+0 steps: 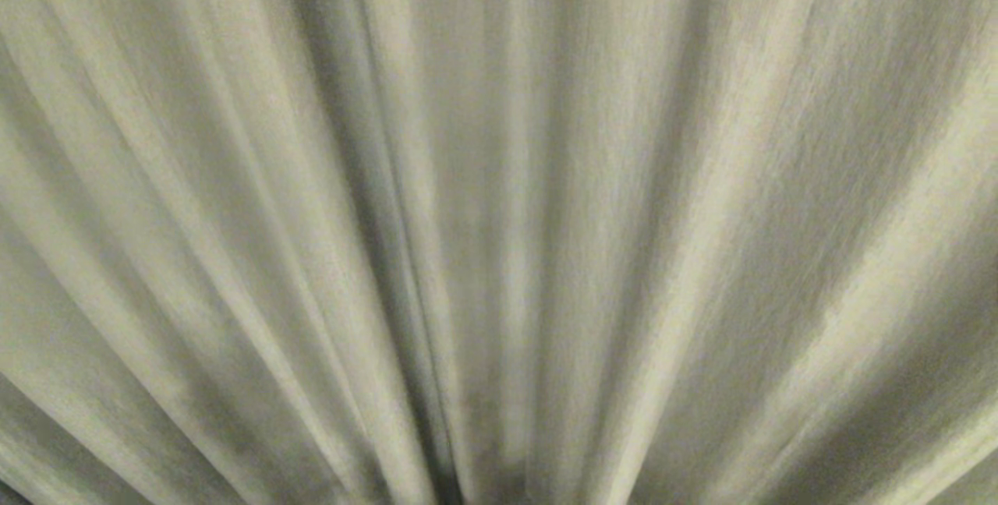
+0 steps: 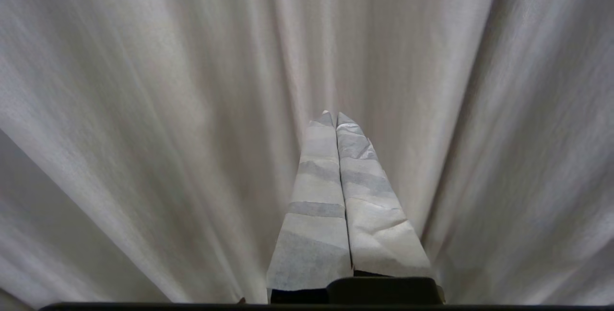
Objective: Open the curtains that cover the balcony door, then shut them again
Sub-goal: Close the outer curtains on both sides
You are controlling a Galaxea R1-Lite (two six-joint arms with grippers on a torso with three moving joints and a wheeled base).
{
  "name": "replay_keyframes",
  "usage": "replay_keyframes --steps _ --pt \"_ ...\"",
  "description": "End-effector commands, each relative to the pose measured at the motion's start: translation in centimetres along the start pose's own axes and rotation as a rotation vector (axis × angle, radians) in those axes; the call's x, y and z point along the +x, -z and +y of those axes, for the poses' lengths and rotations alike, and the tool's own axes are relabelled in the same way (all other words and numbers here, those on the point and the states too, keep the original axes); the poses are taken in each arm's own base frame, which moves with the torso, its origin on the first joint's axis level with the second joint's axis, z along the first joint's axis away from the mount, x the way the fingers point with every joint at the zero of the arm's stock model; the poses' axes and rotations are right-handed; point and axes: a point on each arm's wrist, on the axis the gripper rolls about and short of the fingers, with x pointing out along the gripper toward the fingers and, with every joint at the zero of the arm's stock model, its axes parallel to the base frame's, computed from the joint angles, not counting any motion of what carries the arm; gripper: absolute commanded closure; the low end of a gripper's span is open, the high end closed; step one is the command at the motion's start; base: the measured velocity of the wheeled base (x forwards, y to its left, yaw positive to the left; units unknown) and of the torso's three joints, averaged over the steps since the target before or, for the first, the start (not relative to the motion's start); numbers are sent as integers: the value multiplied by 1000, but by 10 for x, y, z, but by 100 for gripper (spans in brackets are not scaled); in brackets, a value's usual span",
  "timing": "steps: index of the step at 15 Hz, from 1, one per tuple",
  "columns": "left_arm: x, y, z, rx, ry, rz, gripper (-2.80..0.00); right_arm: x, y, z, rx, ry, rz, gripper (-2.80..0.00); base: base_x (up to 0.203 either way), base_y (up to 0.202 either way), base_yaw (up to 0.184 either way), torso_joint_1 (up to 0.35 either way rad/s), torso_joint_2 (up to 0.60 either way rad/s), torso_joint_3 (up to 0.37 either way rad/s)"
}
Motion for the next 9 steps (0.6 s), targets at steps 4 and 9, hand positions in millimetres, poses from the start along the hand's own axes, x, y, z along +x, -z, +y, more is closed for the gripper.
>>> replay_keyframes --steps 4,9 --pt "0 0 0 0 0 -3 0 0 0 0 0 0 -2 0 0 0 0 0 0 0" --pt "0 0 0 -10 0 -3 0 0 0 0 0 0 -1 0 0 0 0 0 0 0"
